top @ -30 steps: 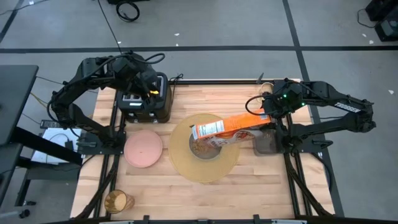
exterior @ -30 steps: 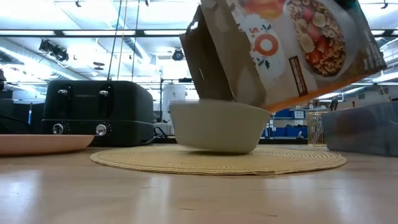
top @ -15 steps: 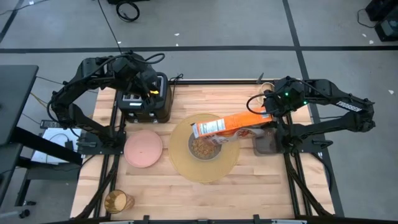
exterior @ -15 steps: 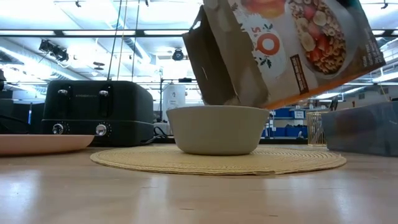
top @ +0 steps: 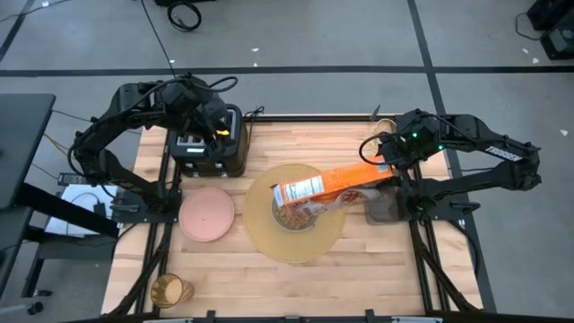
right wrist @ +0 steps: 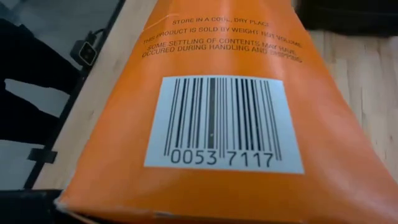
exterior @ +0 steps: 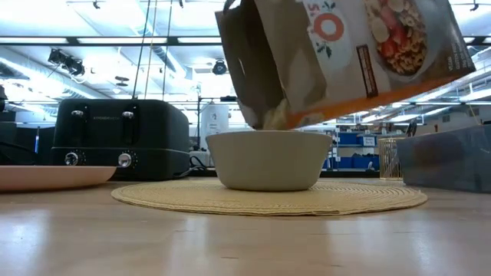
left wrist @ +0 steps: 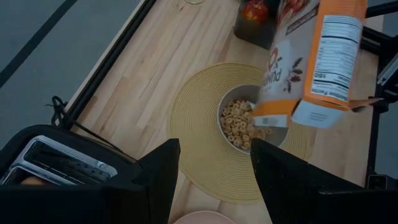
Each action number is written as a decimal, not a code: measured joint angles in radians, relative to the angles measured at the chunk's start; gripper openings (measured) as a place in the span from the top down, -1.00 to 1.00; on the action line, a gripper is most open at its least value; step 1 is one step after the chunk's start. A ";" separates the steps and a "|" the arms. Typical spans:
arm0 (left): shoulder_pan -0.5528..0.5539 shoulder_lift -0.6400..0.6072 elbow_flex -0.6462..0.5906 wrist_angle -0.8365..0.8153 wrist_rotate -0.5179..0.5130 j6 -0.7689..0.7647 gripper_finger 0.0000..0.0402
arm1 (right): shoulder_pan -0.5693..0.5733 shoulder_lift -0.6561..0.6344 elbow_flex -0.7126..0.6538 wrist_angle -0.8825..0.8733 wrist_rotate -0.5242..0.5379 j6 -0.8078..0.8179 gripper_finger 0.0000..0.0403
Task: Arrange a breakfast setting
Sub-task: Pour the cereal from the cereal box into the gray bowl
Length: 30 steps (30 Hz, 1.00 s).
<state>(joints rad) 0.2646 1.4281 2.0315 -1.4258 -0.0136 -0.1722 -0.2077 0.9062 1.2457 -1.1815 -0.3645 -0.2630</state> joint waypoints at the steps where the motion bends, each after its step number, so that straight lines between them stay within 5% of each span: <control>1: 0.000 0.000 0.000 0.000 0.000 0.000 -0.02 | 0.000 0.000 0.000 -0.002 0.003 -0.001 -0.47; 18: 0.000 0.000 0.000 0.009 -0.001 -0.027 -0.02 | -0.001 -0.013 0.000 0.033 0.005 0.025 -0.47; 30: 0.006 -0.080 -0.001 0.221 0.020 -0.029 0.10 | -0.005 -0.164 -0.123 0.118 0.006 0.164 -0.47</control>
<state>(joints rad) 0.2710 1.3480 2.0308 -1.2052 0.0063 -0.2015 -0.2127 0.7425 1.1232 -1.0638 -0.3588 -0.0994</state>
